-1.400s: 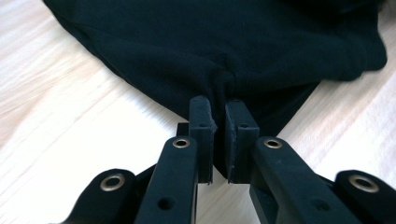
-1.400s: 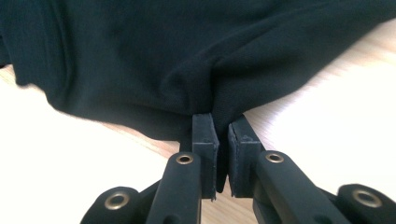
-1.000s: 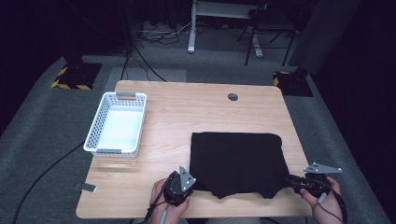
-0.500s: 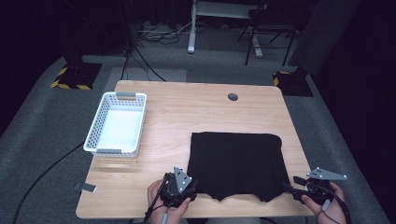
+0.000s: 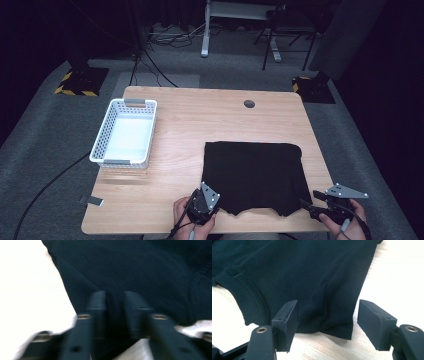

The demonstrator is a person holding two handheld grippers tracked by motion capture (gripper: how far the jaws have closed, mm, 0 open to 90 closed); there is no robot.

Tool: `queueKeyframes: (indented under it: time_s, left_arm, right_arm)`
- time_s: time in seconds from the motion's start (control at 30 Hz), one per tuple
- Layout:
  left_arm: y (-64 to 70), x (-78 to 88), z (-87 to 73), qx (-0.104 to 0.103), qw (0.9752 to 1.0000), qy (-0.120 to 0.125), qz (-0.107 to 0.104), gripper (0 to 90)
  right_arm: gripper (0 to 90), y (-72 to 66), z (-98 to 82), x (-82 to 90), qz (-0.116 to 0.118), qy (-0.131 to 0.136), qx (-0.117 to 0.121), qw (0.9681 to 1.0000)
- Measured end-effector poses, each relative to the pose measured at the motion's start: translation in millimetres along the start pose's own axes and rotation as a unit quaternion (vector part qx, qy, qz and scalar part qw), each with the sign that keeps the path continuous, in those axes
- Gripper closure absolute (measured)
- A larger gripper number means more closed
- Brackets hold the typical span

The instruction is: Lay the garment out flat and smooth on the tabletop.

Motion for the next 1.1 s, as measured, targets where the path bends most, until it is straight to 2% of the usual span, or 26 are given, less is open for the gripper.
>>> queueKeyframes:
  time_s: [0.07,0.1,0.2,0.23,0.27,0.33,0.37,0.4,0.43,0.67,0.87,1.0,1.1]
  left_arm:
    - [0.3,-0.8,1.9,0.005,1.0000,0.007,0.001,82.8]
    - [0.3,-0.4,2.9,0.007,0.9999,0.010,0.001,84.9]
    - [-0.4,3.0,5.4,0.011,0.9998,0.018,0.000,86.1]
    - [-1.5,4.6,5.8,0.011,0.9998,0.019,0.000,86.2]
    - [-2.1,5.6,6.1,0.013,0.9997,0.021,0.001,86.3]
    - [-4.2,9.6,6.3,0.016,0.9995,0.025,0.006,86.3]
    - [-4.7,11.7,6.4,0.018,0.9993,0.031,0.010,86.2]
    - [-4.4,14.4,6.5,0.020,0.9991,0.034,0.013,86.1]
    - [-3.7,17.6,7.1,0.019,0.9990,0.037,0.014,86.0]
    - [5.0,42.9,20.0,0.001,0.9975,0.069,0.017,85.8]
    - [7.8,58.1,26.0,0.002,0.9961,0.088,0.012,85.4]
    - [9.5,71.9,32.7,0.002,0.9938,0.111,0.010,84.2]
    - [9.5,71.9,32.7,0.002,0.9938,0.111,0.010,84.2]
  right_arm:
    - [33.8,-1.4,-2.4,-1.7,0.000,0.000,0.005,1.0000]
    - [33.8,-2.6,-4.1,-3.0,0.001,-0.001,0.007,1.0000]
    - [35.1,-5.0,-7.5,-8.1,0.002,-0.005,0.011,0.9999]
    - [38.9,-6.1,-8.0,-9.8,0.002,-0.007,0.014,0.9999]
    - [45.5,-7.1,-8.3,-11.4,0.002,-0.009,0.019,0.9998]
    - [70.6,-10.1,-8.8,-12.9,0.013,-0.019,0.038,0.9990]
    - [81.0,-12.8,-8.1,-12.8,0.010,-0.015,0.045,0.9988]
    - [87.6,-14.0,-7.8,-11.8,0.004,-0.015,0.049,0.9987]
    - [89.5,-15.1,-6.7,-10.1,0.002,-0.011,0.051,0.9987]
    - [90.0,-21.3,6.0,17.8,0.000,0.035,0.047,0.9983]
    - [90.0,-26.7,11.9,37.6,0.000,0.060,0.052,0.9968]
    - [90.0,-31.9,18.4,49.0,0.005,0.078,0.057,0.9953]
    - [90.0,-33.9,20.7,51.6,0.006,0.083,0.059,0.9948]
Point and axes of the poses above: each handheld gripper's, and its own axes: x roughly backward along the jaws, z roughly out of its top, y roughly to its right, the point moved 6 cm from there along -x, roughly forward along the jaws, and after that the axes turned 3 degrees about -x, right-handed, at the moved point
